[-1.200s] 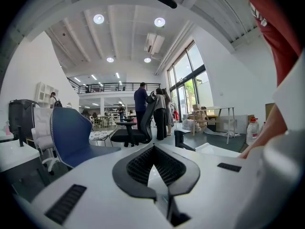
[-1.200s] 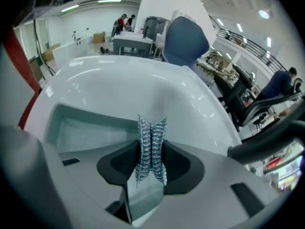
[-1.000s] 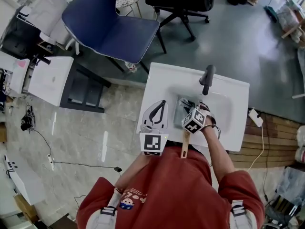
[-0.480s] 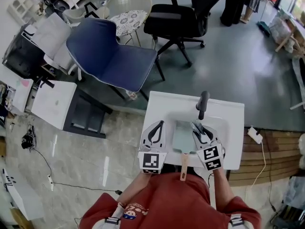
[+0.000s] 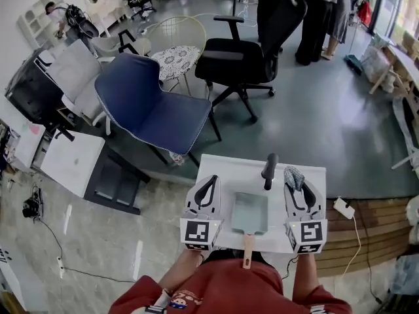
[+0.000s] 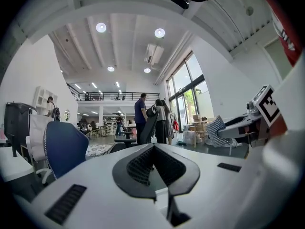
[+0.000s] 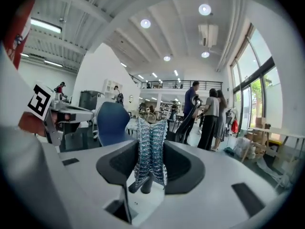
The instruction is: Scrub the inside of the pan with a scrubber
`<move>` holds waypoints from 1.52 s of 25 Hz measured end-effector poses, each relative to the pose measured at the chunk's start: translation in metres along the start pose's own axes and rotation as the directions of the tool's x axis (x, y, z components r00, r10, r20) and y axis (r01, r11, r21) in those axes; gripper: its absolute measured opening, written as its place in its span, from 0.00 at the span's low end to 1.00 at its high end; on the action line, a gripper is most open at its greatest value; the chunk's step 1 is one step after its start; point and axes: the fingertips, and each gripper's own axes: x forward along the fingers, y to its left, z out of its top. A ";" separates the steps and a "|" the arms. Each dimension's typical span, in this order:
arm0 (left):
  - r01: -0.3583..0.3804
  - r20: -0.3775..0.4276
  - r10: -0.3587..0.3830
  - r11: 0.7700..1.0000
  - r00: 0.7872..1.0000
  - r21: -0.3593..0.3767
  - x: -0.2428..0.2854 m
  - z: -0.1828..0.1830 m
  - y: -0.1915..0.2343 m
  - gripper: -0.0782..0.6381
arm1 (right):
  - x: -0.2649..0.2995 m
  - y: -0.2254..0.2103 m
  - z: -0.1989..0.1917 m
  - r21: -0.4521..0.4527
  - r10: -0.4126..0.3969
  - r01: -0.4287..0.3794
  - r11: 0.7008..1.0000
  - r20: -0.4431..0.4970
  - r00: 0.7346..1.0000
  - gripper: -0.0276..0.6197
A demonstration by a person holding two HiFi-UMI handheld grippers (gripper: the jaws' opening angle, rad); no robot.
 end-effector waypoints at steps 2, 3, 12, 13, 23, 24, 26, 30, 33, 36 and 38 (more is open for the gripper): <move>-0.005 0.026 0.005 1.000 1.000 0.002 0.002 0.015 0.002 0.13 | -0.004 -0.017 0.022 -0.003 -0.057 0.057 0.998 0.070 0.996 0.31; -0.010 0.041 0.010 1.000 0.999 0.003 0.002 0.023 0.003 0.13 | -0.006 -0.024 0.033 -0.002 -0.084 0.085 0.996 0.106 0.991 0.31; -0.047 0.114 0.043 0.998 0.993 0.036 -0.010 0.074 0.010 0.13 | -0.037 -0.060 0.097 -0.065 -0.303 0.347 0.936 0.356 0.884 0.32; -0.049 0.124 0.044 0.998 0.991 0.035 -0.012 0.077 0.011 0.13 | -0.037 -0.057 0.099 -0.072 -0.301 0.349 0.935 0.364 0.881 0.32; -0.046 0.139 0.039 0.998 0.990 0.041 -0.014 0.085 0.007 0.13 | -0.032 -0.052 0.092 -0.025 -0.266 0.291 0.956 0.334 0.904 0.31; -0.044 0.137 0.038 0.998 0.990 0.042 -0.014 0.084 0.006 0.13 | -0.032 -0.052 0.091 -0.027 -0.266 0.291 0.956 0.332 0.905 0.31; -0.040 0.134 0.034 0.998 0.990 0.044 -0.013 0.083 0.004 0.13 | -0.032 -0.052 0.088 -0.028 -0.266 0.291 0.956 0.328 0.906 0.31; -0.029 0.140 0.023 0.999 0.990 0.040 -0.010 0.084 0.001 0.13 | -0.030 -0.051 0.088 -0.034 -0.263 0.289 0.957 0.324 0.909 0.31; -0.020 0.134 0.013 0.999 0.991 0.046 -0.009 0.083 -0.004 0.13 | -0.031 -0.052 0.087 -0.040 -0.261 0.288 0.957 0.320 0.911 0.31; -0.014 0.132 0.007 0.999 0.991 0.048 -0.005 0.084 -0.007 0.13 | -0.033 -0.056 0.085 -0.042 -0.264 0.292 0.956 0.315 0.911 0.31; -0.013 0.136 0.006 0.999 0.991 0.049 -0.003 0.085 -0.009 0.13 | -0.034 -0.059 0.084 -0.041 -0.267 0.294 0.955 0.312 0.912 0.31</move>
